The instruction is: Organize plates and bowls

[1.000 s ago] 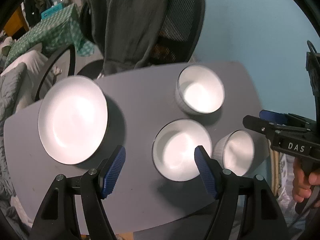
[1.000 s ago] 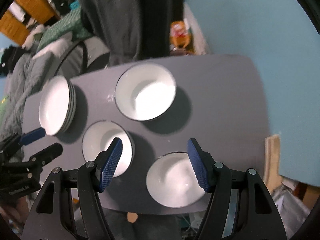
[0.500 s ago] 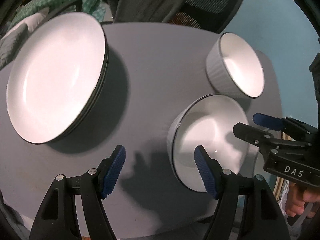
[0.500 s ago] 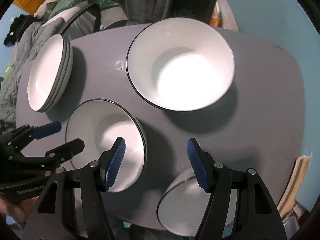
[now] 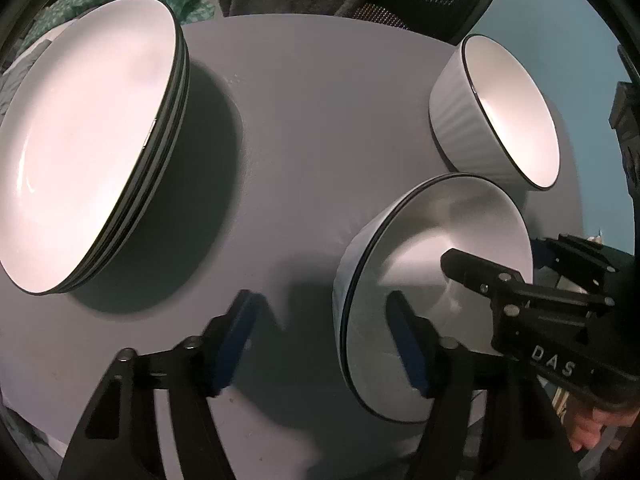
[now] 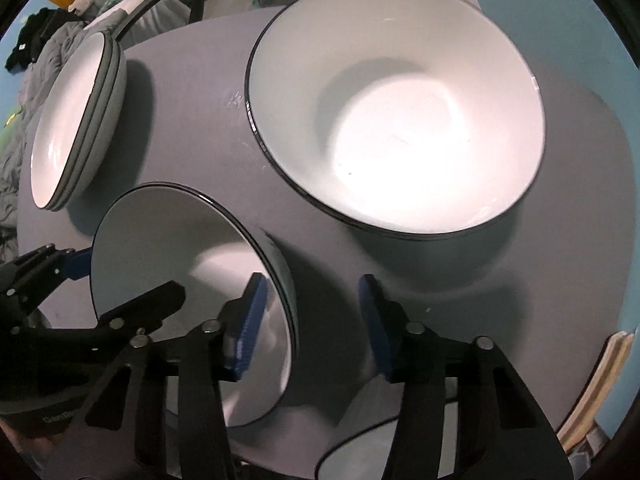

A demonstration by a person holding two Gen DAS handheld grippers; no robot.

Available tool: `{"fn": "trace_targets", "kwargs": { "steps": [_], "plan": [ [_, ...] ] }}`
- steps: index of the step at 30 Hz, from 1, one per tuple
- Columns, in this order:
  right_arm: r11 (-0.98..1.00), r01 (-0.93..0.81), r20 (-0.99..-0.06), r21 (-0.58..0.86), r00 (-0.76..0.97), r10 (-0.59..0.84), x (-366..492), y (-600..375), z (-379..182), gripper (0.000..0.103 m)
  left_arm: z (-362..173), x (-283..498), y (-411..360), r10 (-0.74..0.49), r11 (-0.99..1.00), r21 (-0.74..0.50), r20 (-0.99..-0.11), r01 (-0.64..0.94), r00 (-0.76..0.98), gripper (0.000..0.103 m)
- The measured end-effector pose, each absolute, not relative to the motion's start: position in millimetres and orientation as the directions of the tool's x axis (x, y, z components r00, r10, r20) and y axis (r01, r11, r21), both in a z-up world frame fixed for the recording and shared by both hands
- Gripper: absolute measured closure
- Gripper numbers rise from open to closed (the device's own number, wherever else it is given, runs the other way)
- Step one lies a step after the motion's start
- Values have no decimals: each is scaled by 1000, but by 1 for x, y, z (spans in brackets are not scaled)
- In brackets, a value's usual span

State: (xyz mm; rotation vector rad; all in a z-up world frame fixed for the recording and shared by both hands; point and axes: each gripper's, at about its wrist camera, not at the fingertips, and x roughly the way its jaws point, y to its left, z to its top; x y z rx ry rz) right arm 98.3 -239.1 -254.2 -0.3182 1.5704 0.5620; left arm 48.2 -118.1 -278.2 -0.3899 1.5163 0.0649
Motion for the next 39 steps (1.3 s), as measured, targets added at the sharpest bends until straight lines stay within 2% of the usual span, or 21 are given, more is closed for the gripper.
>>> {"fn": "trace_targets", "kwargs": {
  "steps": [3, 7, 8, 13, 15, 18, 23, 39],
  "plan": [
    [834, -523, -984, 176, -95, 149, 99, -239, -252, 62, -277, 48, -117, -187, 935, -199, -980, -295, 69, 53],
    [831, -517, -978, 208, -119, 171, 98, -235, -250, 79, -277, 47, -117, -214, 925, -226, -974, -307, 71, 68],
    [831, -510, -975, 221, -127, 182, 97, -235, -249, 84, -277, 47, -117, -237, 917, -248, -969, -313, 73, 76],
    [840, -496, -975, 221, -138, 175, 98, -235, -247, 87, -277, 47, -108, -272, 895, -273, -961, -352, 53, 80],
    [844, -486, -973, 226, -151, 173, 98, -237, -247, 87, -276, 46, -105, -292, 881, -290, -955, -375, 52, 88],
    [849, -475, -971, 232, -158, 177, 96, -243, -247, 87, -272, 45, -105, -263, 897, -261, -964, -355, 46, 91],
    [860, -465, -976, 211, -145, 161, 101, -244, -250, 97, -269, 41, -111, -232, 913, -232, -972, -335, 39, 95],
    [852, -476, -976, 218, -121, 182, 96, -239, -218, 98, -230, 38, -92, -227, 905, -233, -972, -355, 61, 95]
  ]
}}
